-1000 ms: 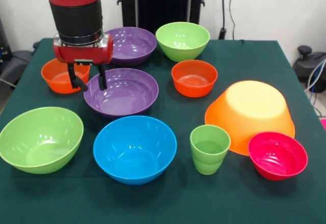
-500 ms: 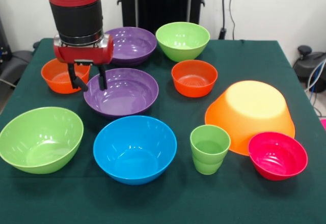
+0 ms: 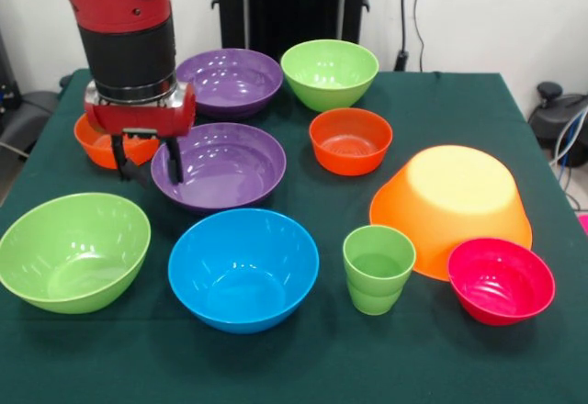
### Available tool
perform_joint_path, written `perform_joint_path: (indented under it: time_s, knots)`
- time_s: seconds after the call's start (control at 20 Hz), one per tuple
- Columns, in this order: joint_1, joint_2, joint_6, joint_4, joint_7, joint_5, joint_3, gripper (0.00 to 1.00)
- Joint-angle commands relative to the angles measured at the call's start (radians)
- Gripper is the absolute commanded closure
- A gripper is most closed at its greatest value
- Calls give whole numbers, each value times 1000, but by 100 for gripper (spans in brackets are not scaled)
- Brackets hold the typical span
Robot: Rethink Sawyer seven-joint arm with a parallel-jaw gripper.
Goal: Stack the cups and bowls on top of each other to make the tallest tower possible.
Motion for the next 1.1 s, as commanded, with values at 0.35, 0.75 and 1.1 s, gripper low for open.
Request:
perform_joint_path:
  time_s: [0.35, 0.75, 1.1]
  knots:
    - [63, 127, 209, -303, -254, -80, 62, 0]
    - [86, 98, 224, -279, -205, -68, 44, 0]
    - [90, 89, 162, -225, -157, -68, 33, 0]
